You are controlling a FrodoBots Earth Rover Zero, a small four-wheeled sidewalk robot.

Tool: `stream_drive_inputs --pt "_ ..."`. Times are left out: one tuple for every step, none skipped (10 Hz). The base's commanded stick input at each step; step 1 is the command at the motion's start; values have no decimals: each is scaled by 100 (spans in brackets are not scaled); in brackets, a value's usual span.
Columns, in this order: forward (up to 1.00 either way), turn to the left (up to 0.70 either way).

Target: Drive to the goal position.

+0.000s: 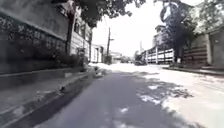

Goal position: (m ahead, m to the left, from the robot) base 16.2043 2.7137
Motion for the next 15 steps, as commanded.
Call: stream_drive_inputs --pt "100 0" --pt "100 0" --pt "100 0" --pt "100 0" --pt "100 0" --pt "100 0" --pt "100 0" --pt "100 0" --pt "100 0" --pt "100 0" --pt "100 -1" --pt "100 -2" --pt "100 -3" --pt "100 -12" --pt "100 -9"
